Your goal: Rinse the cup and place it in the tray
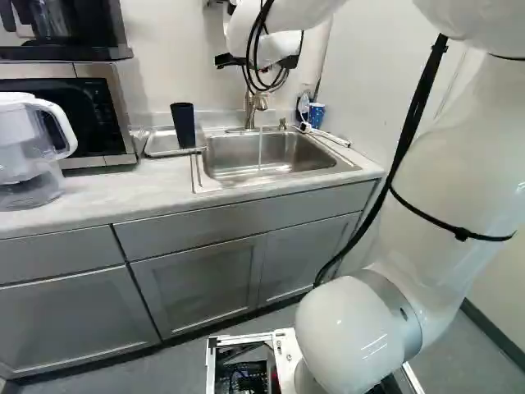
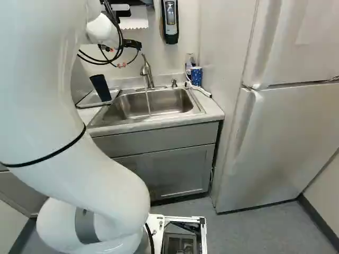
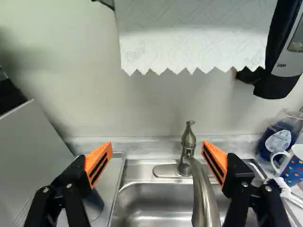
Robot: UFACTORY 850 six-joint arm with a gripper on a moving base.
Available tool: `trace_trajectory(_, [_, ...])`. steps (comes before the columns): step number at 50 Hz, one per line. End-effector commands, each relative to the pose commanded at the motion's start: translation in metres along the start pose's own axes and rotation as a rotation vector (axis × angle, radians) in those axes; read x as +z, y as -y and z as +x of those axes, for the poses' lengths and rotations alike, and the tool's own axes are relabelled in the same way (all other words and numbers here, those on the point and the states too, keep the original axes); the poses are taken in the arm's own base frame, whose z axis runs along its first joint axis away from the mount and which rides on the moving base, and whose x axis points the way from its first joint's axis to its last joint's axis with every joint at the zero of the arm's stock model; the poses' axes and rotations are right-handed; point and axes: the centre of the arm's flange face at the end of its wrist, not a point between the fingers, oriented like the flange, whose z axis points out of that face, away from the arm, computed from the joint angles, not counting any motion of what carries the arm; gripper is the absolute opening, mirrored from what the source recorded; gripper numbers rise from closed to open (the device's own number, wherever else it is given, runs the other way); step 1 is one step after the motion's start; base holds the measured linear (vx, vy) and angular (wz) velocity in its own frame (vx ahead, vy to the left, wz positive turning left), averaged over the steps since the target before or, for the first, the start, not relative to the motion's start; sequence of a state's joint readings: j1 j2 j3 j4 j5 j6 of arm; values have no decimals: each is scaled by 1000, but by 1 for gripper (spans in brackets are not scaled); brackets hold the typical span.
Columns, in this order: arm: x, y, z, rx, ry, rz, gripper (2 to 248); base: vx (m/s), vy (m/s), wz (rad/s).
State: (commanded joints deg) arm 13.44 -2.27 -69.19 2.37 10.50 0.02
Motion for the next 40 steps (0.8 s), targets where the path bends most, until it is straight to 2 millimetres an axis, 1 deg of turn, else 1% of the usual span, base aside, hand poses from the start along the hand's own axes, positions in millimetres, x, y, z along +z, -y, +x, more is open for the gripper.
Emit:
trace_trajectory(7, [10,-5,10,2,-15,-8,247,0,0,0])
trace_trajectory(40, [76,-16,22,6,-28,-26,247,0,0,0])
